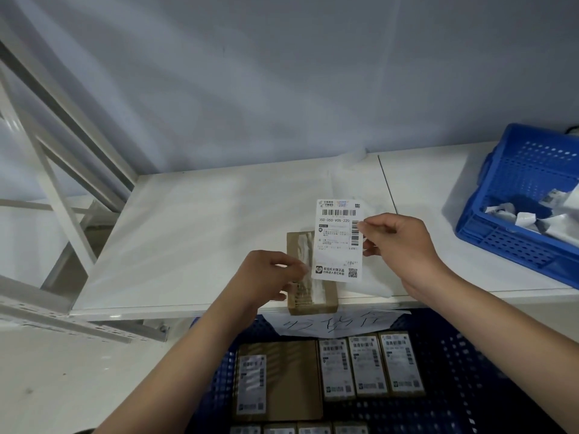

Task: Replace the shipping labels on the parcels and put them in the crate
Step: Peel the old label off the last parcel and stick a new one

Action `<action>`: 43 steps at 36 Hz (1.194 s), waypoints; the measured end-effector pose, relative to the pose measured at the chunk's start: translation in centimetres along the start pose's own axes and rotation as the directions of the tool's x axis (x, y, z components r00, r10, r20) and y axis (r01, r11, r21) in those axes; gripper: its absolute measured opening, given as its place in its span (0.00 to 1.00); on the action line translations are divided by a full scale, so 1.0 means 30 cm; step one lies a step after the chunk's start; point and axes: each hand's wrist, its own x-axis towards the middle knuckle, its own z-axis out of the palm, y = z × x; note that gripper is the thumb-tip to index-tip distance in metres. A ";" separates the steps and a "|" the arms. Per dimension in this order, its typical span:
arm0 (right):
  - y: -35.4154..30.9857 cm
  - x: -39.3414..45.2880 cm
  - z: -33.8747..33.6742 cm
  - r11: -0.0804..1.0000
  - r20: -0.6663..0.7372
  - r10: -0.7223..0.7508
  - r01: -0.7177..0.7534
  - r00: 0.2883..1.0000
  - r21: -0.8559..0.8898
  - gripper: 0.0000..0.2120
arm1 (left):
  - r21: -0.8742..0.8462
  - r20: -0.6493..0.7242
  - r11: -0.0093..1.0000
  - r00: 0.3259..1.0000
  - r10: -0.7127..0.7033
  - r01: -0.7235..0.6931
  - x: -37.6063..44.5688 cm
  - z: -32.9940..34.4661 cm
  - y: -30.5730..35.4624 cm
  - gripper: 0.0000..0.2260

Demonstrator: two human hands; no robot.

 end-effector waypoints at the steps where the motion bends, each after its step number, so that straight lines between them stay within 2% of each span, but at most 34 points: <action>1: 0.003 -0.003 0.004 1.000 0.014 0.006 -0.006 1.000 -0.003 0.03 | 0.001 0.002 1.000 1.000 -0.001 0.001 -0.001 0.001 -0.001 0.01; 13: 0.019 -0.015 0.024 0.998 0.066 0.037 -0.034 0.997 -0.045 0.03 | 0.019 0.032 0.999 0.999 -0.034 0.033 -0.011 0.019 -0.025 0.02; 18: 0.036 -0.010 0.030 0.989 0.095 -0.006 0.019 0.995 -0.145 0.06 | 0.006 -0.002 0.999 0.999 -0.049 0.049 -0.011 0.027 -0.034 0.02; 23: 0.056 -0.001 0.039 0.976 0.066 -0.023 0.037 0.998 -0.215 0.11 | 0.030 -0.021 0.998 0.998 -0.056 0.057 -0.014 0.025 -0.042 0.03; 30: 0.069 -0.003 0.055 0.973 0.039 -0.012 0.021 0.999 -0.229 0.05 | 0.090 -0.083 0.994 0.995 -0.054 0.062 -0.004 0.028 -0.057 0.03; 33: 0.069 0.001 0.061 0.968 0.047 -0.023 0.034 0.999 -0.250 0.14 | 0.099 -0.102 0.992 0.993 -0.065 0.076 -0.004 0.028 -0.062 0.02; 43: 0.096 -0.006 0.108 0.894 0.060 -0.174 0.184 0.983 -0.408 0.06 | 0.117 -0.166 0.989 0.984 -0.068 0.088 -0.001 0.021 -0.087 0.03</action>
